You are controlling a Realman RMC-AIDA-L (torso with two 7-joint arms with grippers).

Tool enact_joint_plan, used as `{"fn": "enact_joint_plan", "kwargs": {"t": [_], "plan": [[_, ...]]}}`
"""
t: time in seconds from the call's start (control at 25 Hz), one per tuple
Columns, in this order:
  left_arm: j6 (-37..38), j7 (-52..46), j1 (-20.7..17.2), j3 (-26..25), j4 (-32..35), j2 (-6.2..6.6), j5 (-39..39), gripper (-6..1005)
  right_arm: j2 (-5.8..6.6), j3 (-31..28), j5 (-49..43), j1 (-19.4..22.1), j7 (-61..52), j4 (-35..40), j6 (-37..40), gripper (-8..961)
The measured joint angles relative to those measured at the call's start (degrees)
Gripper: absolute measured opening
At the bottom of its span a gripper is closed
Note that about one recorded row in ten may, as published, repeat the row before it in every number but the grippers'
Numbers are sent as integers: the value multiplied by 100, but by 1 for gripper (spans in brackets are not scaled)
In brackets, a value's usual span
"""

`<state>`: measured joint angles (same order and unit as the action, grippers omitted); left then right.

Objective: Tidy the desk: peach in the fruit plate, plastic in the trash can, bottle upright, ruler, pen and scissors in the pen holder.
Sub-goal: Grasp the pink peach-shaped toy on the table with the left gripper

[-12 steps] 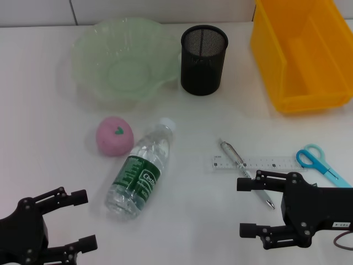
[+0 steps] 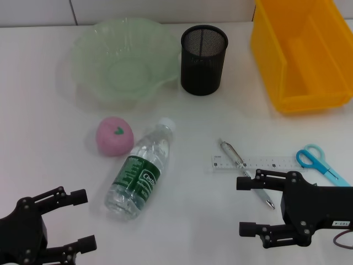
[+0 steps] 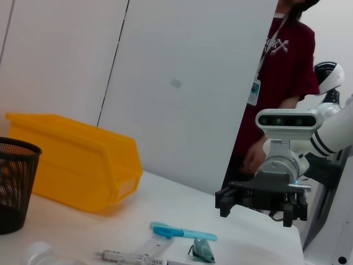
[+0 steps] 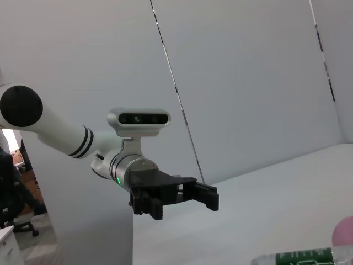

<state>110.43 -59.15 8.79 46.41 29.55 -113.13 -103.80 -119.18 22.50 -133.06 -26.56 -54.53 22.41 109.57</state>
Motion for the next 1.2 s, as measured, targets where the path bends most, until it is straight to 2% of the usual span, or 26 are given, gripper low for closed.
{"fn": "enact_joint_plan", "kwargs": {"t": [0.4, 0.56, 0.6, 0.64, 0.72, 0.84, 0.96, 1.04, 1.08, 1.2], "plan": [[61, -72, 35, -36, 17, -1, 0, 812, -5, -4, 35, -8, 0, 0, -2, 809], [246, -465, 130, -213, 152, 79, 0, 804, -8, -25, 39, -8, 0, 0, -3, 809], [291, -1038, 181, -283, 523, 122, -7, 802, -9, -32, 39, -7, 1, 0, -5, 809], [291, -1038, 181, -283, 523, 122, -7, 799, -9, -36, 39, -8, 1, -1, -5, 809], [267, -1785, 243, -301, 1108, 135, -60, 795, -9, -42, 39, -8, 1, 0, -6, 809], [43, -2909, 425, -308, 2124, 114, -286, 789, -9, -45, 39, -7, 15, 0, -8, 810], [-319, -3956, 775, -313, 2996, 84, -862, 782, -9, -54, 39, -7, 38, 0, -14, 810], [-405, -4163, 884, -314, 3149, 76, -1064, 778, -9, -60, 39, 1, 39, 0, -15, 810], [-591, -4498, 1154, -315, 3403, 38, -1533, 776, -9, -61, 39, 11, 42, 0, -16, 810], [-929, -4743, 1529, -316, 3509, -68, -2263, 769, -9, -63, 39, 34, 50, 0, -16, 810]]}}
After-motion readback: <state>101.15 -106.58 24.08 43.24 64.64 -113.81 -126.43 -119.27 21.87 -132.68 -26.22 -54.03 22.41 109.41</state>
